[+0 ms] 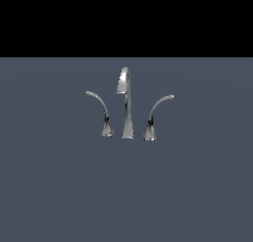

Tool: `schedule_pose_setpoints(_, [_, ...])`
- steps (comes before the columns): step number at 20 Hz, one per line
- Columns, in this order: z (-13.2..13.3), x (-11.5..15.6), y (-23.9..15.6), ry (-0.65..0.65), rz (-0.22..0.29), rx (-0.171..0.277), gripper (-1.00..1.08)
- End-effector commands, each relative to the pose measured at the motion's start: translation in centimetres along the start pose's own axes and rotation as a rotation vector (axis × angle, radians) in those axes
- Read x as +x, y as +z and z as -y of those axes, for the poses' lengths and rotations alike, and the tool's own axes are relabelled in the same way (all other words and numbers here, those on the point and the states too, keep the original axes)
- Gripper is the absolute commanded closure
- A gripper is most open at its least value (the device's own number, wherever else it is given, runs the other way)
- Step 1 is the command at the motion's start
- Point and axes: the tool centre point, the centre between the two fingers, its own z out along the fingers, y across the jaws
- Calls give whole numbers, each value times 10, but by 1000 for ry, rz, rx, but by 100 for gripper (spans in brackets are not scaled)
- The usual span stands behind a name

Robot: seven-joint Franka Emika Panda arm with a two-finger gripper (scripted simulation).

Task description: Turn on the faucet by rotating a designated handle.

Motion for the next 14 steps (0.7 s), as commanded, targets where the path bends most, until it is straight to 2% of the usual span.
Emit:
schedule_pose_setpoints(1, [7,14,7,55,11,21,108])
schedule_pose_setpoints(7, [25,49,27,204,43,61,108])
schedule_pose_setpoints(14, [45,88,57,390,79,84,108])
